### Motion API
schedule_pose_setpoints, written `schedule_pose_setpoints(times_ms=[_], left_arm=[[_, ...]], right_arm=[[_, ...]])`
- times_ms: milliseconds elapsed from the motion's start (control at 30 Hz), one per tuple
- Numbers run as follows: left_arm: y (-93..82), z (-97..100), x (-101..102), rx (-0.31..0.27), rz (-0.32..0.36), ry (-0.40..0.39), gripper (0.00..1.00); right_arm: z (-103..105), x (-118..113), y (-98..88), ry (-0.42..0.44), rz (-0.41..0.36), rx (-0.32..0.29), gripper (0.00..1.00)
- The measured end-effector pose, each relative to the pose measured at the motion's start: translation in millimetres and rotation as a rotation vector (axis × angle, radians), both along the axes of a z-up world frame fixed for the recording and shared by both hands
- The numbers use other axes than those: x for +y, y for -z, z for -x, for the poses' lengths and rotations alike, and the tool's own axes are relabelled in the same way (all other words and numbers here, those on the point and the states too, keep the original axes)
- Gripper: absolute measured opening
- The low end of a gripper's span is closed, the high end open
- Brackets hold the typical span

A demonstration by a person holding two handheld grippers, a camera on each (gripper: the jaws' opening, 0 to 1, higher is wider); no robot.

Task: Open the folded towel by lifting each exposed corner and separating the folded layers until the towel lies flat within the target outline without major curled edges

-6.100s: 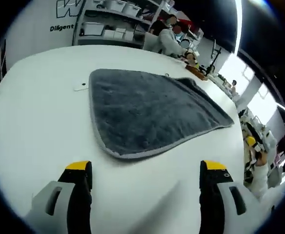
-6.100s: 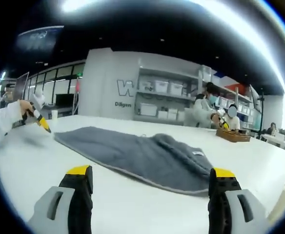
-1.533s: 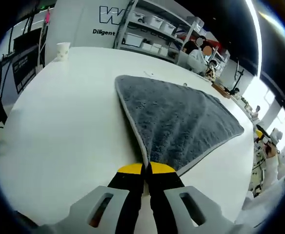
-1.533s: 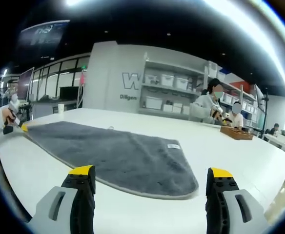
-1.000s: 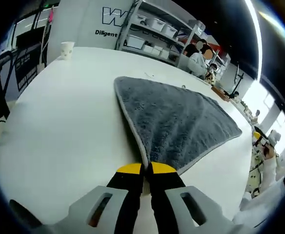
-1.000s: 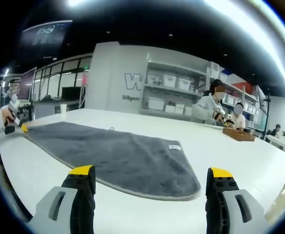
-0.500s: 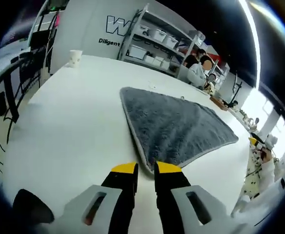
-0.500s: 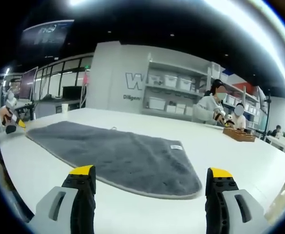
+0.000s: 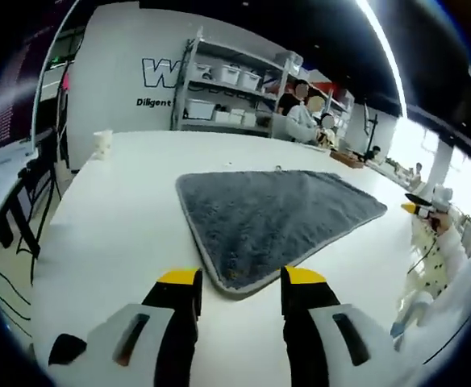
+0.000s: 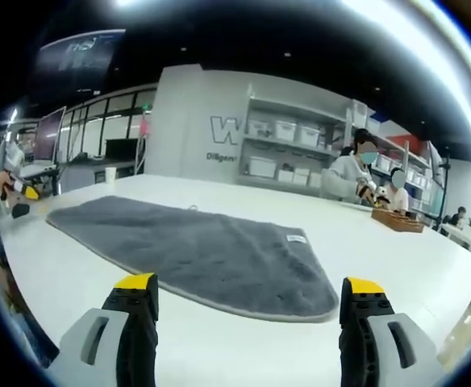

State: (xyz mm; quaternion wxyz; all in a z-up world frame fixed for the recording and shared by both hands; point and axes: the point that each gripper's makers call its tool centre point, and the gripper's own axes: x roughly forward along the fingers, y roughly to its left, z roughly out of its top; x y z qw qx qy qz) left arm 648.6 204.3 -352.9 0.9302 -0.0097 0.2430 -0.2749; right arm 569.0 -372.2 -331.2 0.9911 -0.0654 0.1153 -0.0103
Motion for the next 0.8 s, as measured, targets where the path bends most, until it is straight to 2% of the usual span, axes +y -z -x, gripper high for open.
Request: schedule_pose_setpoints(times_ms=[133,300,533,667,800], left_arm=[[-4.3,4.8,-6.4,-0.022,-0.048,0.039,0.61],[-11.8,10.4,-16.4,-0.051,-0.073,0.085,0.70],[-12.7,14.0,-25.4,-0.062,-0.109,0.125,0.94],[-13.1,15.4,-27.9,-0.063,-0.112,0.137,1.00],[-14.8,17.9,-32.2,-0.070,-0.117,0.157,0.99]], right_arm=[[1.2,2.2,2.2,-0.005,-0.009,0.006,0.93],[2.1,3.9,3.6,-0.010,-0.015,0.011,0.94],[3.4,4.5,4.9,-0.015,-0.021,0.014,0.94],[4.5,4.6,8.1,-0.016,-0.027,0.019,0.94],[6.3,4.4,10.4,-0.015,-0.029,0.024,0.94]])
